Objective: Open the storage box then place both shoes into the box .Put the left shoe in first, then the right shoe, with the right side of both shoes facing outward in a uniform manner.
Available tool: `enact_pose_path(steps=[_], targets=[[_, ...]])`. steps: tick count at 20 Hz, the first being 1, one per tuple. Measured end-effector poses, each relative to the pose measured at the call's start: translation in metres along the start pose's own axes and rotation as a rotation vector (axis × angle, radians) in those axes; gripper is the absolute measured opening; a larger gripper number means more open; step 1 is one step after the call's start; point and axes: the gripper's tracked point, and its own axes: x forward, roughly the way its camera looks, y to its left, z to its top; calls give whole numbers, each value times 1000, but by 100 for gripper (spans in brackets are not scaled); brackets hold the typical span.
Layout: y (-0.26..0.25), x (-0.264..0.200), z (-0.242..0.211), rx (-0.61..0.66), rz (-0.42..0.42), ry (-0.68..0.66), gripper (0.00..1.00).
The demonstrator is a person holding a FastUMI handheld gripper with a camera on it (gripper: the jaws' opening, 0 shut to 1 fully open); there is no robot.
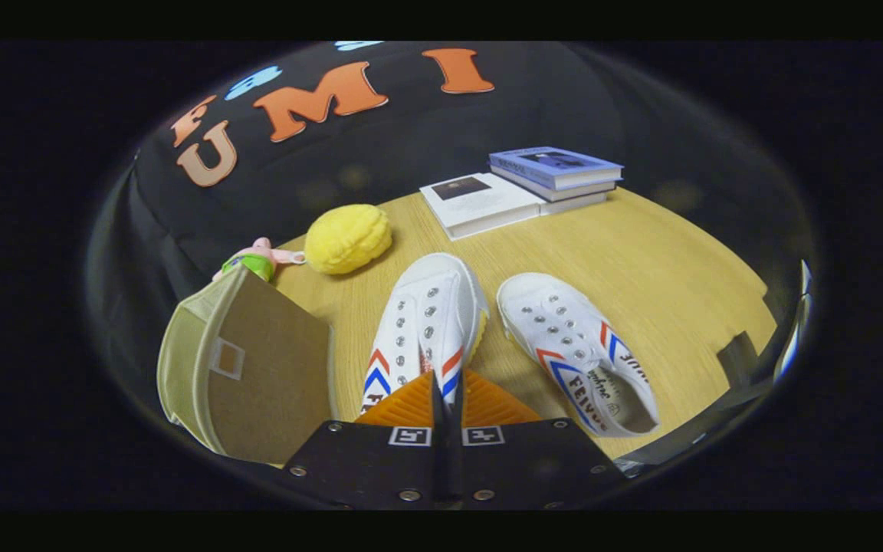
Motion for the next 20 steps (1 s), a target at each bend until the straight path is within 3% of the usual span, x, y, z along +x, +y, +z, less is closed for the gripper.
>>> enact_pose_path(steps=[10, 14, 20], targets=[[98, -67, 94, -75, 159, -166, 0], [163, -78, 93, -116, 262, -173, 0], [249, -62, 51, -177, 365, -110, 0]])
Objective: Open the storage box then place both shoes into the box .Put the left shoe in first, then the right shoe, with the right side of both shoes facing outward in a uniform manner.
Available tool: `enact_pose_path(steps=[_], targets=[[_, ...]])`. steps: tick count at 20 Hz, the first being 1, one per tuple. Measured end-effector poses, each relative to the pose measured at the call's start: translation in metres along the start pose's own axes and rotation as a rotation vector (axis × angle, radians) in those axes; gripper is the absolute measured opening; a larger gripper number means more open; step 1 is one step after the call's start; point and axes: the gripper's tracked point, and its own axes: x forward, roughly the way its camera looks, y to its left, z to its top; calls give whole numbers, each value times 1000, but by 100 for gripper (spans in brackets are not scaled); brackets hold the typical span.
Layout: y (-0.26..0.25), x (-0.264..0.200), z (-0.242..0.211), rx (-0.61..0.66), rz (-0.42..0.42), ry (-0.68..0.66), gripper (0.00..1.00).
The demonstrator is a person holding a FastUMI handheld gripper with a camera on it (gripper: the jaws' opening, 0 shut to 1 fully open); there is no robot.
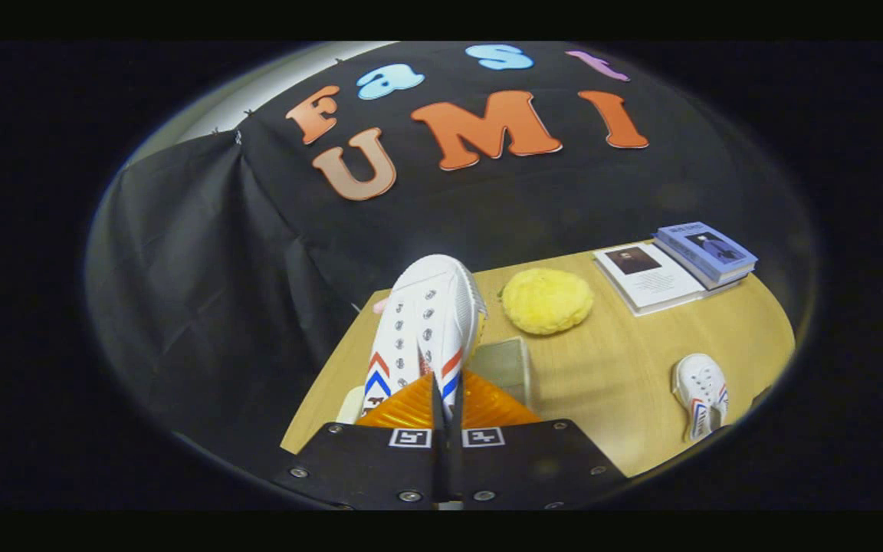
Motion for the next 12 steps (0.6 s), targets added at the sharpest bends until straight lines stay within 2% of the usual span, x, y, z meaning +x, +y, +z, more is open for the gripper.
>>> enact_pose_path(steps=[5, 12], targets=[[13, 24, -33, -56, -9, 47, 0], [14, 27, -71, -35, -9, 141, 1]])
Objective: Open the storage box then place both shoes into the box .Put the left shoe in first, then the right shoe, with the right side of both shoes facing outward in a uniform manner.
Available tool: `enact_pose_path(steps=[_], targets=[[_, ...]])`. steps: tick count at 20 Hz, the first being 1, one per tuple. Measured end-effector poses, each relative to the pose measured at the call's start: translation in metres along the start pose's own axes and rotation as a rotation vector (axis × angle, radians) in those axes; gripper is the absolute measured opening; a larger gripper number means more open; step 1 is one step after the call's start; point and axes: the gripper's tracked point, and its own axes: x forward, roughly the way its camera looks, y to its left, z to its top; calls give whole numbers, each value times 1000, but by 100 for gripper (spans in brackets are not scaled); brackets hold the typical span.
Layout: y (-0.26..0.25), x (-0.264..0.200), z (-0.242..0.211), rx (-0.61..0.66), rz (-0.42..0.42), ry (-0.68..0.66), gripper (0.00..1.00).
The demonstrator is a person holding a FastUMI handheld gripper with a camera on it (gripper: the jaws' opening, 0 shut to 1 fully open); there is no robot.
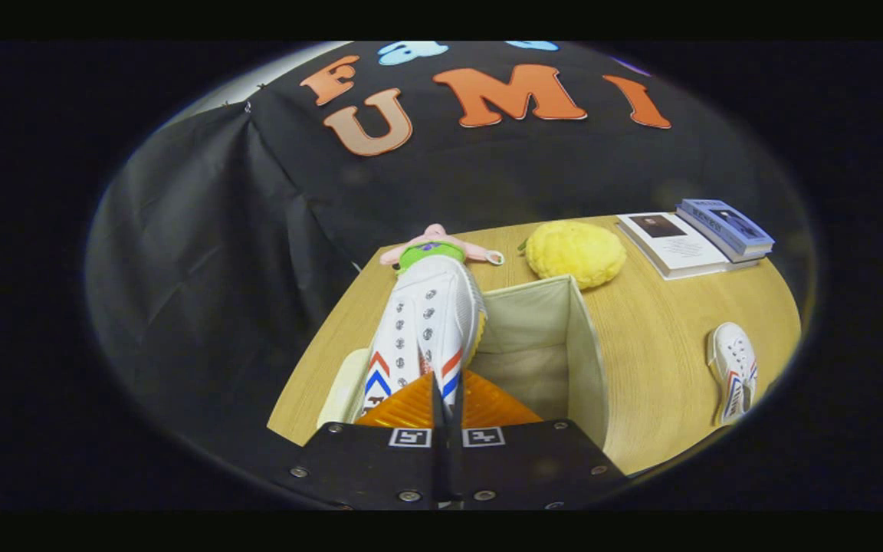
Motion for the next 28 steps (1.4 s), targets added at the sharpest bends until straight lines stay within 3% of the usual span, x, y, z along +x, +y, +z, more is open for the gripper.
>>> enact_pose_path(steps=[8, 11, 13, 14, 20, 28], targets=[[-1, 5, -23, -23, -20, 88, 3], [8, 3, -21, 2, 26, 96, 38], [0, -7, -10, -33, 14, 72, 85], [-2, -13, -6, -38, 16, 55, 98], [-53, -51, 42, -33, -22, -96, 98], [-216, -95, 47, 17, -268, -135, 99]])
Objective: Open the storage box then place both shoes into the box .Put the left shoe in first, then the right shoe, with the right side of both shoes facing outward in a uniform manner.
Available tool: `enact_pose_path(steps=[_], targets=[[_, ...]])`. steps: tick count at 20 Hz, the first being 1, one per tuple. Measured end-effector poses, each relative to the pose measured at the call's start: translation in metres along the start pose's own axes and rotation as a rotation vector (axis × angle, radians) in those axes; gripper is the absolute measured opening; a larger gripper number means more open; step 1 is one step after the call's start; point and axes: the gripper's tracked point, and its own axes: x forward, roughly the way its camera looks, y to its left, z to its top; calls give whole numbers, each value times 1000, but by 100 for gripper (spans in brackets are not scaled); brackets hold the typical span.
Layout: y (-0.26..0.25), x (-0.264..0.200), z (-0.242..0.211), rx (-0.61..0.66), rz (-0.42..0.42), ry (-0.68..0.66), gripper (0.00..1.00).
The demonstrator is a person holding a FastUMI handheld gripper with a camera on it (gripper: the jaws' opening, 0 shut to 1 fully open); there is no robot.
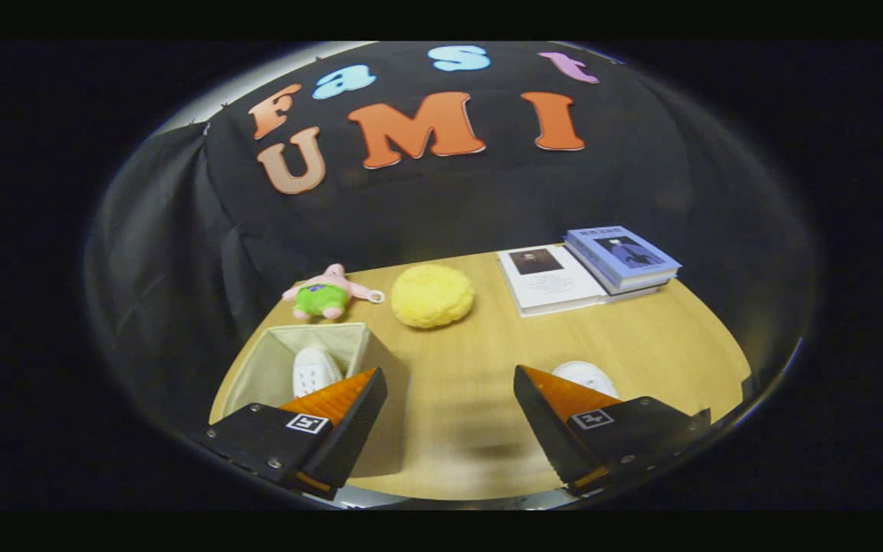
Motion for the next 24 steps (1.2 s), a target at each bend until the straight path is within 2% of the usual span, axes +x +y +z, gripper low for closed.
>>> enact_pose_path(steps=[4, 11, 15, 18, 21, 23, 24], targets=[[-81, 3, -13, -16, -107, 36, 99], [-168, 24, -68, -18, -157, 189, 96], [-185, 36, -110, -23, -128, 291, 82], [-182, 45, -138, -24, -75, 373, 69], [-177, 52, -153, -28, -32, 413, 60], [-172, 55, -154, -7, -6, 423, 49], [-171, 56, -156, -4, 1, 426, 39]])
